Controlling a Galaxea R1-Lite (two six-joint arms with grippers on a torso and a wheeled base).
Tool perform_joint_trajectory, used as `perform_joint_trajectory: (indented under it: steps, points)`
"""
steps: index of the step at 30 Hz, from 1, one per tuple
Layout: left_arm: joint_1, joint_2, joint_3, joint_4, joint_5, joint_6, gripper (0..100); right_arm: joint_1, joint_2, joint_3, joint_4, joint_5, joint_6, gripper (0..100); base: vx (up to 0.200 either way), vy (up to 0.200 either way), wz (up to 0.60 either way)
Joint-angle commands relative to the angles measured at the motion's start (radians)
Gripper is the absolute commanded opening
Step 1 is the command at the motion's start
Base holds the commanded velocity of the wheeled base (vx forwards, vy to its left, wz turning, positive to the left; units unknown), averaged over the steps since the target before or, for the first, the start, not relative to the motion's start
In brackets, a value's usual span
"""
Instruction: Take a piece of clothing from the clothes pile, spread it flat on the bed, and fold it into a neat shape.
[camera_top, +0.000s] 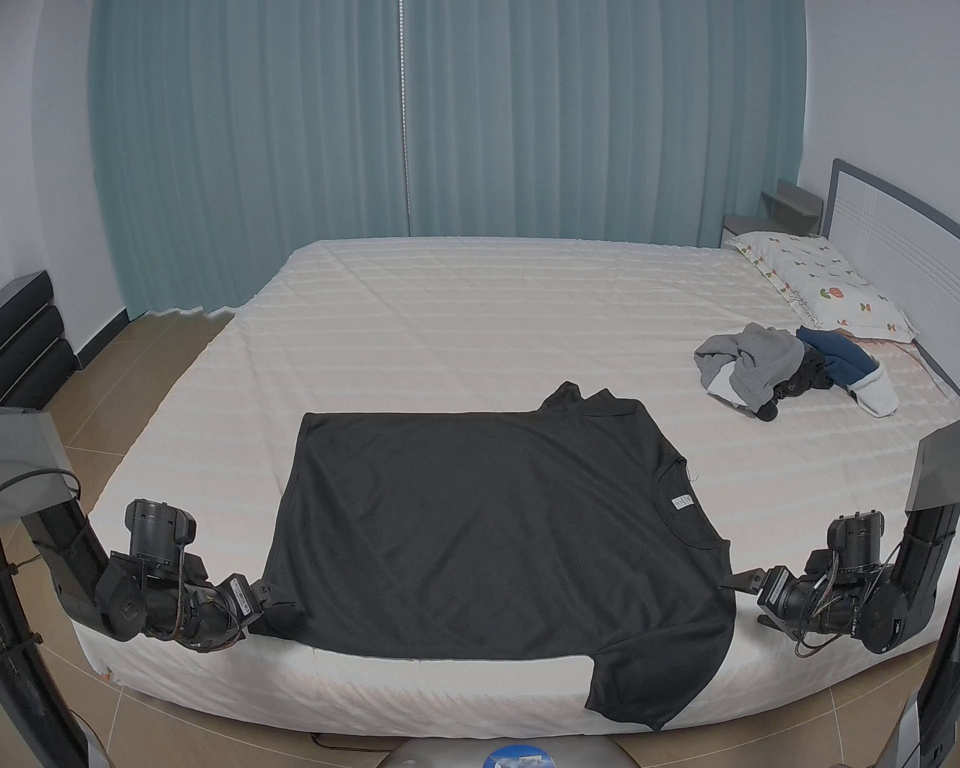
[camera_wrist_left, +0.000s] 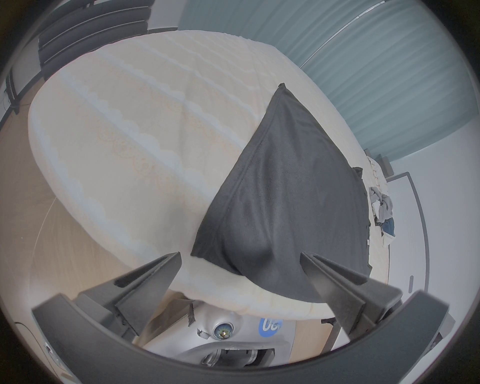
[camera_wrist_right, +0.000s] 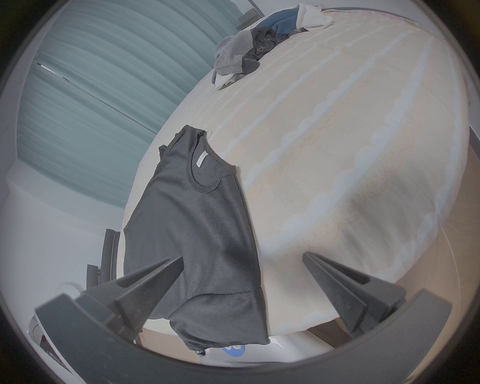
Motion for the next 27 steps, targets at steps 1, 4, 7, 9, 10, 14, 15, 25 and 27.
perform_joint_trajectory:
  steps: [1,4,7,9,10,14,15,25,27]
  points:
    - [0.002,0.046,-0.036,0.001,0.002,0.001,100,0.001,-0.005,0.000,-0.001,0.000,-0.001,100,0.000,0.000,0.00]
    - [-0.014,0.076,-0.057,-0.001,0.006,0.032,100,0.001,-0.005,0.000,-0.002,0.000,-0.001,100,0.000,0.000,0.00]
    - [-0.015,0.089,-0.065,-0.004,0.008,0.074,100,0.001,-0.006,0.000,-0.002,0.000,-0.001,100,0.000,0.000,0.00]
    - [-0.023,0.089,-0.079,0.004,0.008,0.072,100,0.001,-0.006,0.000,-0.002,0.000,-0.001,100,0.000,0.000,0.00]
    - [-0.031,0.089,-0.079,0.004,0.008,0.072,100,0.001,-0.006,0.000,-0.002,0.000,-0.001,100,0.000,0.000,0.00]
    - [-0.037,0.090,-0.080,0.004,0.008,0.072,100,0.000,-0.006,0.000,-0.002,-0.001,-0.001,100,0.000,0.000,0.00]
    - [-0.037,0.090,-0.080,0.005,0.008,0.072,100,0.000,-0.006,0.000,-0.002,0.000,-0.001,100,0.000,0.000,0.00]
    - [0.006,0.064,-0.039,0.004,0.040,0.069,0,0.001,-0.008,0.001,-0.002,-0.006,-0.002,100,0.000,0.000,0.00]
    - [0.014,0.047,-0.019,0.001,0.049,0.069,0,0.001,-0.014,0.006,-0.001,-0.007,-0.002,100,0.000,0.000,0.00]
